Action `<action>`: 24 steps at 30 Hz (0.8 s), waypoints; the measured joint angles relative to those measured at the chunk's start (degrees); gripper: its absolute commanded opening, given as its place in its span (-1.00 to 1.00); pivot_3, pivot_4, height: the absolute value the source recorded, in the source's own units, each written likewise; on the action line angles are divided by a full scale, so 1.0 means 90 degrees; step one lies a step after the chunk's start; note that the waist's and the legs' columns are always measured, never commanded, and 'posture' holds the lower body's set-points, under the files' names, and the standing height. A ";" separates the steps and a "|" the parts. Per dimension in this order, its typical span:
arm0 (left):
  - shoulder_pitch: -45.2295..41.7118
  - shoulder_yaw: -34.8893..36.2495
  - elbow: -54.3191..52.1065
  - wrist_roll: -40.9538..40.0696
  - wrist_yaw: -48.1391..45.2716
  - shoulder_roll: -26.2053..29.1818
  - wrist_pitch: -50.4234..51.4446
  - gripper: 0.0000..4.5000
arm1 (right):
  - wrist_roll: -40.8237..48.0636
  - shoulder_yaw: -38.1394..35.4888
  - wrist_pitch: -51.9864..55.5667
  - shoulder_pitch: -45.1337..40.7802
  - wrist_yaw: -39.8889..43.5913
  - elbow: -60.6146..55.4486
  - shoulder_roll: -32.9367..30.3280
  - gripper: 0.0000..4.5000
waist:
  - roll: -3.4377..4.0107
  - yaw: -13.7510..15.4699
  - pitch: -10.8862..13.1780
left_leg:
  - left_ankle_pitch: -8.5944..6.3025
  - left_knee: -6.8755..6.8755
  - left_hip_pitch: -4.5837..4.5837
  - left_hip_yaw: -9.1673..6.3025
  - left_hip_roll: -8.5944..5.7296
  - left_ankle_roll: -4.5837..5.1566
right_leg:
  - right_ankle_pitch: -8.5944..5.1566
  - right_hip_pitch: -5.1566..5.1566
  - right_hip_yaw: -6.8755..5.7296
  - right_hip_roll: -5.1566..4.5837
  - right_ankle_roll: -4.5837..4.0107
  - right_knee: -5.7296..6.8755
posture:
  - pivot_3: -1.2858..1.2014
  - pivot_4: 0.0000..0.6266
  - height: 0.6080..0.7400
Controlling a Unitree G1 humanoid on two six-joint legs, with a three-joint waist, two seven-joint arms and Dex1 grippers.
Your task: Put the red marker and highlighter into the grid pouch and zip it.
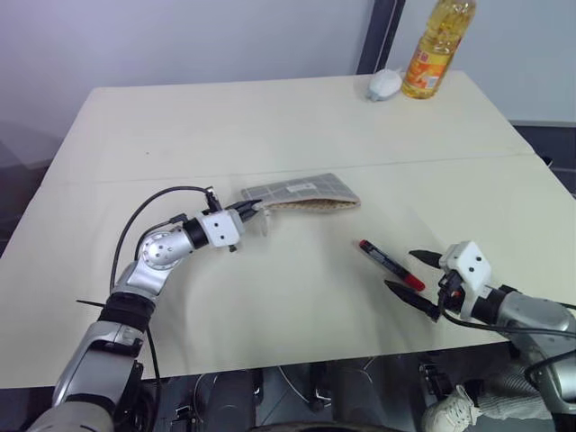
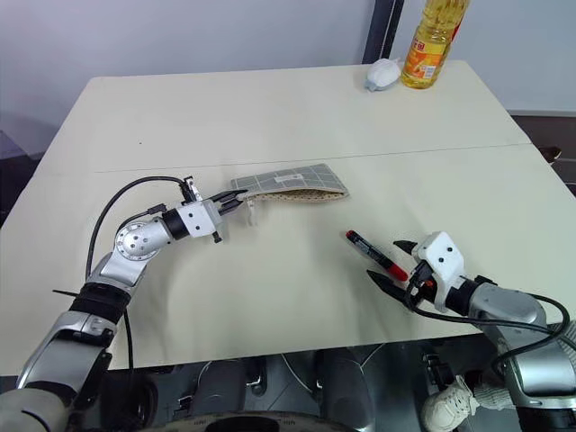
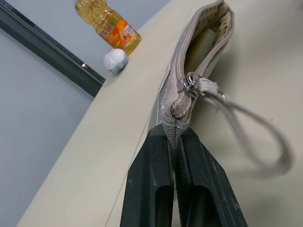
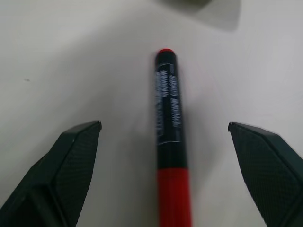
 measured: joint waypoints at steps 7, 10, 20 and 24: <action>-0.0211 -0.0018 0.0228 0.0012 0.0000 -0.0027 -0.0106 -1.00 | -0.0244 0.0224 0.0149 -0.0145 0.0166 0.0338 -0.0275 -0.52 | -0.0002 0.0008 0.0000 | -0.0004 0.0000 -0.0004 -0.0004 -0.0006 0.0006 | 0.0000 0.0007 0.0001 -0.0005 0.0000 -0.0012 | 0.03 -0.52 1.00; -0.0208 -0.0017 0.0270 0.0012 0.0000 -0.0022 -0.0130 -1.00 | -0.0259 0.0306 0.0029 -0.0248 0.0315 0.0354 -0.0319 -0.85 | -0.0003 0.0007 0.0000 | -0.0003 0.0000 -0.0005 -0.0004 -0.0007 0.0009 | 0.0000 0.0006 0.0001 -0.0005 0.0001 -0.0013 | 0.03 -0.52 1.00; -0.0204 -0.0029 0.0266 0.0019 0.0002 -0.0117 -0.0188 -1.00 | -0.0283 0.1092 -0.0108 -0.2137 0.0408 0.0543 -0.0051 -0.85 | -0.0002 0.0026 0.0001 | 0.0003 -0.0005 -0.0013 -0.0004 -0.0007 0.0026 | -0.0001 -0.0002 0.0000 0.0002 0.0003 -0.0012 | 0.03 -0.52 1.00; -0.0205 -0.0039 0.0203 0.0033 0.0003 -0.0222 -0.0141 -1.00 | -0.0603 0.1459 -0.0355 -0.2465 0.0429 0.1140 0.0058 -0.85 | -0.0002 0.0009 0.0001 | -0.0011 0.0019 -0.0025 0.0008 -0.0013 0.0055 | 0.0008 -0.0003 0.0002 -0.0006 0.0020 -0.0010 | 0.03 -0.52 1.00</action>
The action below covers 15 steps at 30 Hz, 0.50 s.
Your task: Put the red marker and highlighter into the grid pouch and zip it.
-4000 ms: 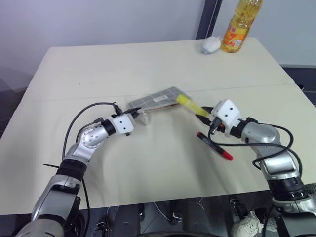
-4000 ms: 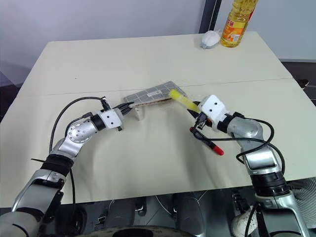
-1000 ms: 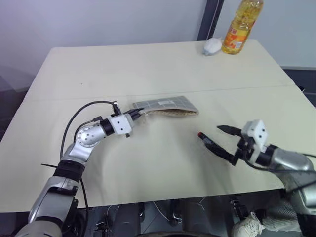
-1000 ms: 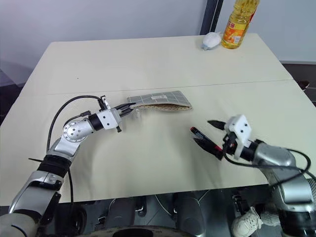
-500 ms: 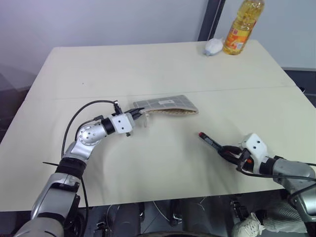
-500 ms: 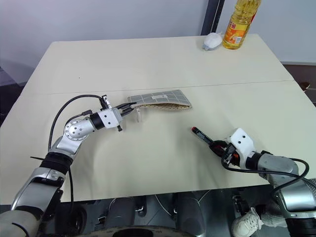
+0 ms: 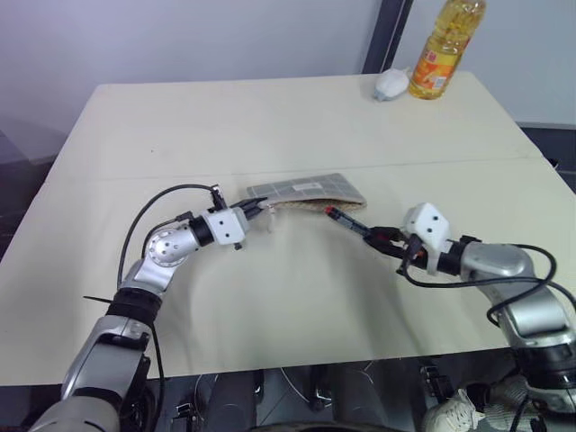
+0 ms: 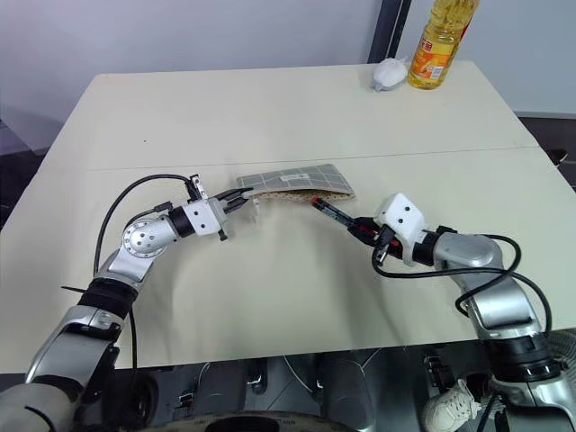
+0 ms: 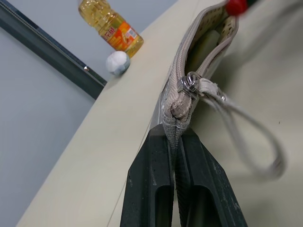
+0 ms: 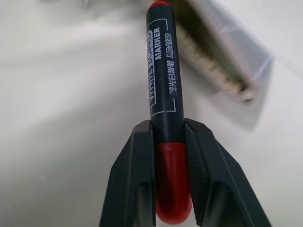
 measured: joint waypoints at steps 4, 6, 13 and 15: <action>0.0005 -0.0007 -0.0194 0.0007 -0.0001 -0.0004 0.0088 -1.00 | -0.0050 0.0067 -0.0098 -0.0192 0.0005 0.0159 0.0066 -0.85 | 0.0001 -0.0005 0.0000 | -0.0007 0.0017 -0.0004 0.0000 0.0004 0.0009 | -0.0001 0.0001 0.0000 0.0002 -0.0003 0.0004 | 0.03 -0.52 1.00; 0.0033 -0.0006 -0.0283 0.0007 -0.0003 0.0000 0.0111 -1.00 | -0.0063 0.0088 -0.0141 -0.0230 0.0010 0.0162 0.0097 -0.85 | 0.0001 -0.0003 0.0000 | -0.0007 0.0021 -0.0003 -0.0003 0.0005 0.0009 | -0.0007 0.0003 0.0000 0.0003 -0.0013 0.0005 | 0.03 -0.52 1.00; 0.0094 -0.0013 -0.0439 -0.0037 -0.0110 0.0007 0.0210 -1.00 | -0.0379 0.0385 -0.0357 -0.0530 0.0058 0.0334 0.0130 -0.85 | 0.0002 -0.0010 0.0001 | -0.0008 0.0026 -0.0003 -0.0001 0.0005 0.0009 | -0.0005 0.0003 0.0000 0.0001 -0.0012 0.0005 | 0.03 -0.52 1.00; 0.0088 -0.0059 -0.0545 -0.0071 -0.0233 -0.0068 0.0267 -1.00 | -0.0702 0.0679 -0.0451 -0.0993 0.0015 0.0486 0.0265 -0.85 | 0.0004 -0.0034 0.0002 | -0.0008 0.0027 -0.0003 0.0003 0.0008 0.0009 | -0.0001 -0.0001 0.0000 0.0002 -0.0011 0.0005 | 0.03 -0.52 1.00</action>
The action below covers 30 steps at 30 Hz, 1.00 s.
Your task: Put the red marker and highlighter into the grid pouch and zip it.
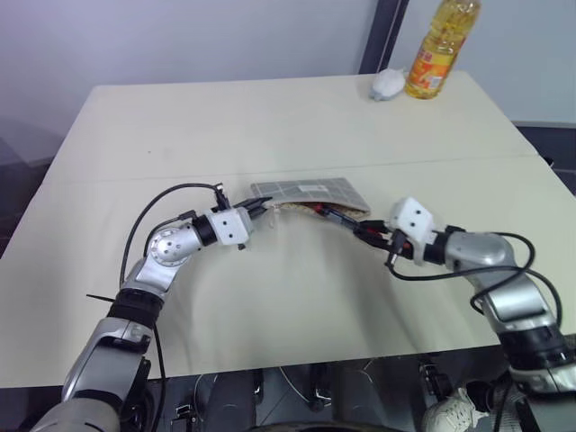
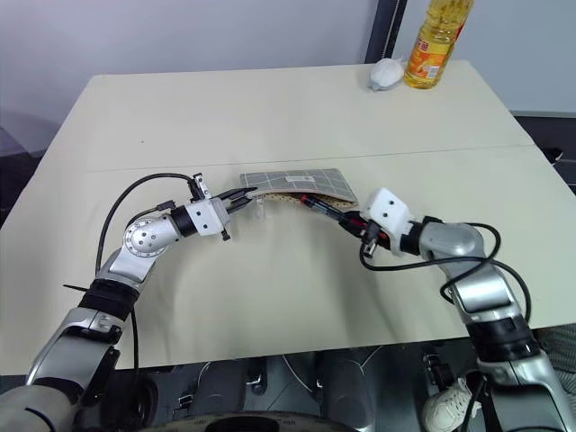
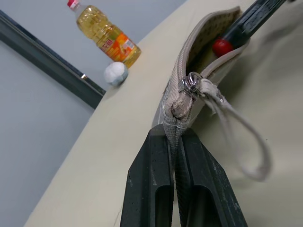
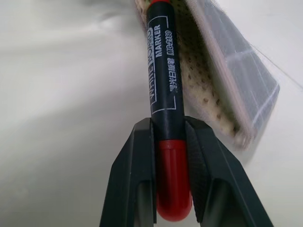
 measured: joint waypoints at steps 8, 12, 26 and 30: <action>0.0010 -0.0164 -0.0301 -0.0319 -0.0458 -0.0142 0.0277 -1.00 | -0.0981 0.0866 -0.0707 -0.0955 -0.0031 0.0508 0.0301 -0.85 | 0.0001 0.0027 0.0000 | 0.0000 0.0002 -0.0015 0.0006 0.0001 0.0003 | 0.0005 -0.0007 0.0000 0.0007 0.0011 0.0001 | 0.03 -0.52 1.00; 0.0102 -0.0161 -0.0440 -0.0524 -0.0655 -0.0153 0.0414 -1.00 | -0.1467 0.1157 -0.1712 -0.1263 0.0037 0.1000 0.0321 -0.36 | 0.0001 0.0019 0.0000 | 0.0000 0.0003 -0.0014 0.0008 0.0000 0.0003 | 0.0004 -0.0007 0.0002 0.0007 0.0010 0.0001 | 0.03 -0.52 1.00; 0.0235 -0.0107 -0.0838 -0.0476 -0.0503 -0.0157 0.0966 -1.00 | 0.2113 -0.0518 0.0495 -0.0089 0.1135 -0.0862 -0.0227 0.98 | 0.0003 0.0036 0.0002 | -0.0003 0.0008 -0.0015 -0.0005 0.0000 0.0008 | 0.0009 0.0000 0.0003 0.0001 0.0014 0.0001 | 0.03 -0.52 1.00; 0.0224 -0.0153 -0.0844 -0.0332 -0.0401 -0.0257 0.1084 -1.00 | 0.3028 -0.0866 0.1681 0.0456 0.1157 -0.1740 -0.0520 0.98 | 0.0000 0.0028 0.0000 | -0.0014 0.0008 0.0008 -0.0011 0.0006 -0.0009 | 0.0001 0.0015 0.0002 0.0001 -0.0002 -0.0002 | 0.03 -0.52 1.00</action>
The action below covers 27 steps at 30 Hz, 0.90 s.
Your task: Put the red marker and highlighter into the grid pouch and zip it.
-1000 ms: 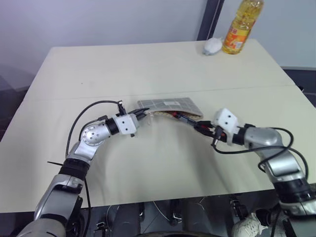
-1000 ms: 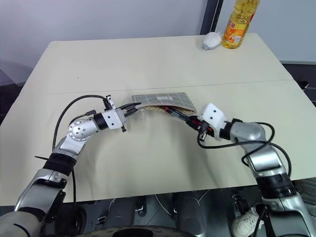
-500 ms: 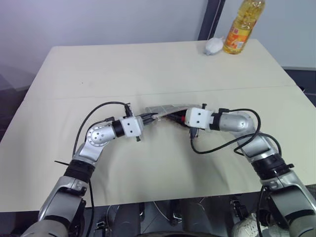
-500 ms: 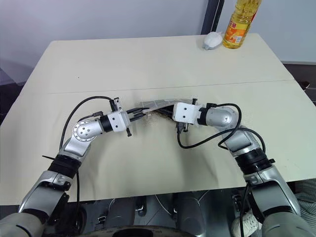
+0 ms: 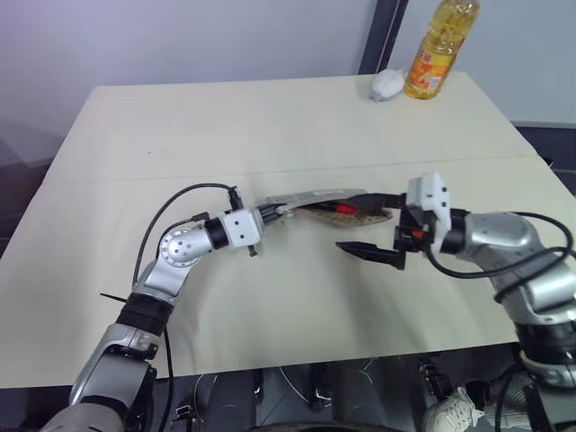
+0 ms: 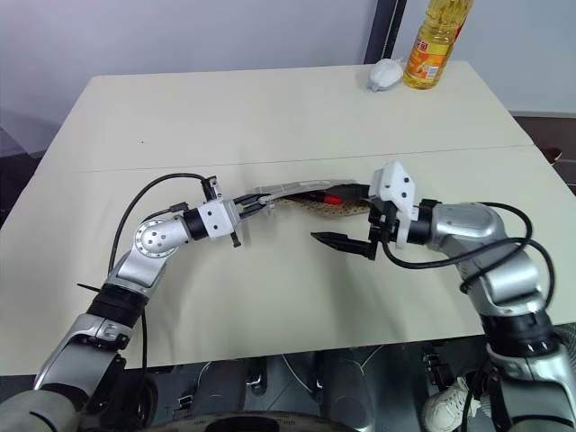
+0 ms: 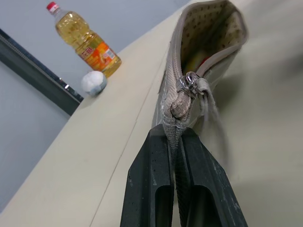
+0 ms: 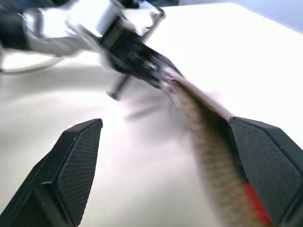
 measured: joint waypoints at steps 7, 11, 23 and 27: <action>-0.0054 -0.0246 -0.0212 0.0393 0.0032 -0.0105 0.0020 -1.00 | -0.0272 0.0681 0.0392 0.0821 -0.0886 -0.0032 0.0924 0.98 | 0.0001 -0.0009 0.0001 | -0.0001 -0.0003 -0.0006 0.0006 0.0022 -0.0002 | 0.0000 -0.0008 0.0000 0.0006 0.0000 -0.0003 | 0.03 -0.52 1.00; -0.0063 -0.0280 -0.0233 0.0504 0.0102 -0.0176 0.0015 -1.00 | -0.0616 0.0753 0.0123 0.0551 -0.1375 0.0590 0.1526 0.98 | 0.0002 -0.0003 0.0001 | -0.0001 -0.0001 -0.0010 0.0010 0.0022 -0.0001 | 0.0001 -0.0013 0.0000 0.0007 0.0000 -0.0002 | 0.03 -0.52 1.00; -0.0315 -0.0275 -0.0196 0.0632 0.0222 -0.0194 0.0003 -1.00 | -0.0989 0.0862 -0.0411 -0.0498 -0.1507 0.1909 0.2798 0.59 | 0.0003 -0.0003 0.0001 | 0.0010 -0.0004 -0.0032 0.0014 0.0011 0.0017 | 0.0013 -0.0032 0.0000 0.0017 0.0021 0.0002 | 0.03 -0.52 1.00; -0.0318 -0.0273 -0.0082 0.0641 0.0285 -0.0145 -0.0027 -1.00 | -0.0962 0.0885 -0.0371 -0.0525 -0.1404 0.1909 0.2910 -0.32 | 0.0003 -0.0001 0.0001 | 0.0010 -0.0003 -0.0032 0.0014 0.0011 0.0016 | 0.0010 -0.0031 0.0000 0.0015 0.0015 0.0002 | 0.03 -0.52 1.00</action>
